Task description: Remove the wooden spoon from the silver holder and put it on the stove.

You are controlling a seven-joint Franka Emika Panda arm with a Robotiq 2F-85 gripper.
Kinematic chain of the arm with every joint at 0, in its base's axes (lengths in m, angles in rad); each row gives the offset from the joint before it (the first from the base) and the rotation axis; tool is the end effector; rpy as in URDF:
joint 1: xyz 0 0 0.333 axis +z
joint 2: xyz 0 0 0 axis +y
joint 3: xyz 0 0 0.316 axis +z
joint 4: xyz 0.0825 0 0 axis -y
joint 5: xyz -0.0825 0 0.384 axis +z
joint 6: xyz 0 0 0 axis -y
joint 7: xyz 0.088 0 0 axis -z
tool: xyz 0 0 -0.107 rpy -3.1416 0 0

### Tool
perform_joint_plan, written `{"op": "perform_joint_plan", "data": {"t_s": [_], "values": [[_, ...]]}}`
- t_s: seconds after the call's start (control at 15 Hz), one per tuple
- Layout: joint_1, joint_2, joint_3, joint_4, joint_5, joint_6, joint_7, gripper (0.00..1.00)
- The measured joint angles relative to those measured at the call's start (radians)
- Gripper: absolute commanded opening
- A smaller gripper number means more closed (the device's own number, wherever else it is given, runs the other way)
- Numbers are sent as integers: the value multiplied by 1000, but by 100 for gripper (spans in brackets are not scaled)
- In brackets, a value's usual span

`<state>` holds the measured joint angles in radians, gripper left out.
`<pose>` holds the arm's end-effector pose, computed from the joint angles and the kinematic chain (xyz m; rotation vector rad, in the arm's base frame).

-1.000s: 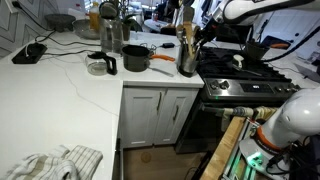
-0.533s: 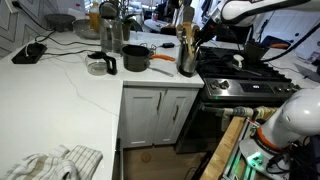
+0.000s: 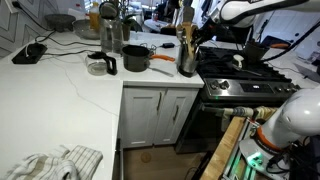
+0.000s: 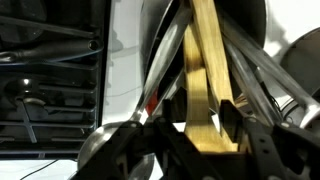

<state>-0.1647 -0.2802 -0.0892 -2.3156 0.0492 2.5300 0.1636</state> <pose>0.4838 -0.1287 0.5082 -2.9301 0.6759 -0.7603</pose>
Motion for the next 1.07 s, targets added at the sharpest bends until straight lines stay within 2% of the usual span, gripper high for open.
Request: {"op": "perform_joint_plan", "data": {"t_s": [0.2, 0.4, 0.47, 0.8, 0.93, 1.07], "values": [[11, 0, -5, 0, 23, 7, -25, 50], [14, 2, -8, 0, 26, 7, -30, 41], [13, 5, -8, 0, 25, 7, -30, 43], [11, 13, -10, 0, 22, 15, -30, 40], [11, 14, -10, 0, 20, 18, -30, 34], [11, 14, -10, 0, 19, 19, -30, 12]]}}
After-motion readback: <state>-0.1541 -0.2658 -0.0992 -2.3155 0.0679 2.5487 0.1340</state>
